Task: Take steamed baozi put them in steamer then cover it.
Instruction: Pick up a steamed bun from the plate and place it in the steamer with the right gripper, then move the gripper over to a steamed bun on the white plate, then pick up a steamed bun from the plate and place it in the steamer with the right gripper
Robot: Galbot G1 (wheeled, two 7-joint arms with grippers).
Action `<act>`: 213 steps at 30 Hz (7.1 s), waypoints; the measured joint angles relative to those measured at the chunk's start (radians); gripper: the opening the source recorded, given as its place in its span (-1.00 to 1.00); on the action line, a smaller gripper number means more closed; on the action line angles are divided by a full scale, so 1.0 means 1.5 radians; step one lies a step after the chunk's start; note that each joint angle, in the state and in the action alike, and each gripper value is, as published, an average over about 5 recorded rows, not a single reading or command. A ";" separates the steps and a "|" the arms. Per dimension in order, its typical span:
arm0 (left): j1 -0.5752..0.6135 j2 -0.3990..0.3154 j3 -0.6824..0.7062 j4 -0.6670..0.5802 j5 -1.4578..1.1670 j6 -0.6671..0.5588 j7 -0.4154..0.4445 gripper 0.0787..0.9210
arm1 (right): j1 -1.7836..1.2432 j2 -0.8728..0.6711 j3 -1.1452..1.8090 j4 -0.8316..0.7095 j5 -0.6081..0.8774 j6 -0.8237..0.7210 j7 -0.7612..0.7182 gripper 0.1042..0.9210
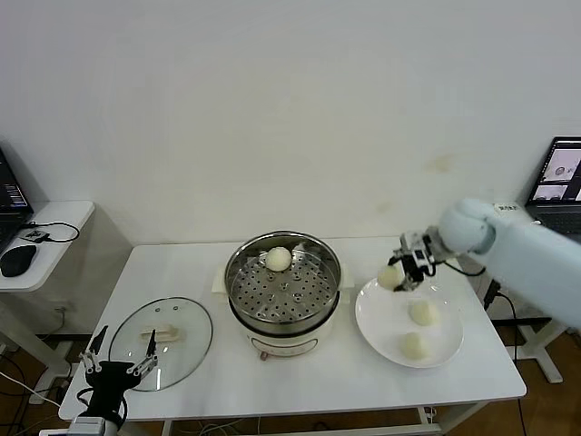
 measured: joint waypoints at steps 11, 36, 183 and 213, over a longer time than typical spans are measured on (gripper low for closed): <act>-0.005 -0.001 -0.008 0.000 -0.008 0.000 -0.001 0.77 | 0.093 0.149 -0.083 -0.015 0.136 -0.083 0.060 0.30; -0.011 -0.009 -0.014 0.019 -0.009 -0.005 -0.004 0.77 | -0.001 0.455 -0.119 -0.196 0.231 -0.208 0.190 0.30; -0.002 -0.034 -0.019 0.006 0.014 -0.001 -0.002 0.77 | 0.049 0.307 -0.140 -0.066 -0.033 0.183 -0.009 0.24; -0.009 -0.040 -0.012 0.009 0.013 -0.004 -0.004 0.77 | 0.065 0.364 -0.199 -0.089 -0.109 0.364 -0.014 0.65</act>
